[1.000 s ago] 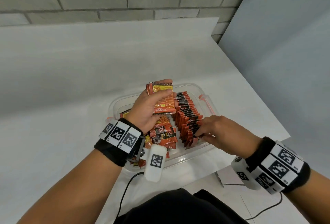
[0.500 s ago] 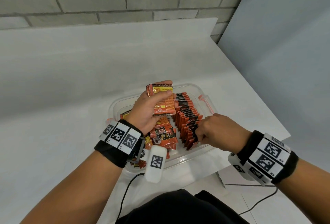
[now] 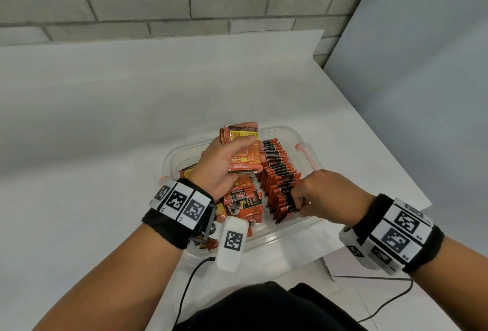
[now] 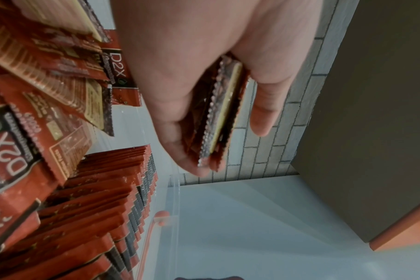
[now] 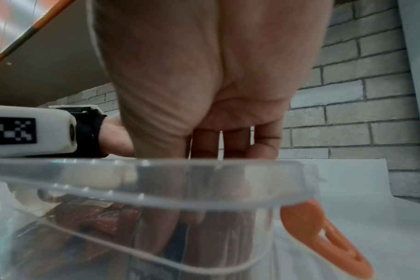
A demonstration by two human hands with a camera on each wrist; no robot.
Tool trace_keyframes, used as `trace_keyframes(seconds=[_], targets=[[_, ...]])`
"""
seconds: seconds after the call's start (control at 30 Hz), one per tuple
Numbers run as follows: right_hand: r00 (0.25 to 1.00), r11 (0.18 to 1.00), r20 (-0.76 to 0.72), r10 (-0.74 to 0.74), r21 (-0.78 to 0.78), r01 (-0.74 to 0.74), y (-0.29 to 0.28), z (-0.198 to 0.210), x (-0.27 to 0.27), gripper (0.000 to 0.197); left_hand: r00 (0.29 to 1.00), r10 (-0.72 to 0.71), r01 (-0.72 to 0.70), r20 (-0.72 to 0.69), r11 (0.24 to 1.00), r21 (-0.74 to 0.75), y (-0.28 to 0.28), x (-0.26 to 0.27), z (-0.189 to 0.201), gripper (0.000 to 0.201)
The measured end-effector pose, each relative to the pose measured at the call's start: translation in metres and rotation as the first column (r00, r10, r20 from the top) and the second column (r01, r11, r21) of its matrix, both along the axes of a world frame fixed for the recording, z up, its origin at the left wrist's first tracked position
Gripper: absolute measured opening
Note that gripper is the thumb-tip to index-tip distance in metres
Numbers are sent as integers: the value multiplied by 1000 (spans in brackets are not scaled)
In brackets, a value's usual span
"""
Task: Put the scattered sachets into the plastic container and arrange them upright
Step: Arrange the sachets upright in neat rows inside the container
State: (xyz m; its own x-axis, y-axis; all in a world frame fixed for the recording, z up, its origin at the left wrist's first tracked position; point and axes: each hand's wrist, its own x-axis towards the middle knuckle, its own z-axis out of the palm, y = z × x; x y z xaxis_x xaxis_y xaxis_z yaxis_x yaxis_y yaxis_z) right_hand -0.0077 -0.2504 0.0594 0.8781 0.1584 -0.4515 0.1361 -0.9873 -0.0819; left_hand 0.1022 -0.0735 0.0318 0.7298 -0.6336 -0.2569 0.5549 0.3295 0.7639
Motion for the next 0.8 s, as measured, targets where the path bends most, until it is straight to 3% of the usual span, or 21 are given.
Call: trace_keyframes(seconds=[0.27, 0.4, 0.5, 0.6, 0.7, 0.8], targets=[[995, 990, -38, -90, 108, 93, -11, 5, 0, 8, 997, -9, 7, -74, 999, -32, 0, 2, -2, 32], [980, 953, 29, -195, 242, 183, -19, 11, 3, 17, 995, -41, 40, -93, 999, -12, 1, 2, -3, 25], [904, 831, 167, -394, 485, 272, -13, 21, 9, 17, 998, -53, 55, -39, 997, 57, 0, 1, -2, 43], [822, 679, 154, -549, 656, 330, 1, 31, 21, 34, 993, -117, 116, 22, 991, 63, 0, -1, -1, 39], [826, 629, 83, -557, 692, 354, 11, 32, 32, 44, 988, -148, 146, 51, 988, 49, -1, -2, -3, 38], [815, 596, 81, -574, 723, 348, 13, 28, 41, 26, 987, -153, 150, 55, 987, 55, 0, -2, -2, 31]])
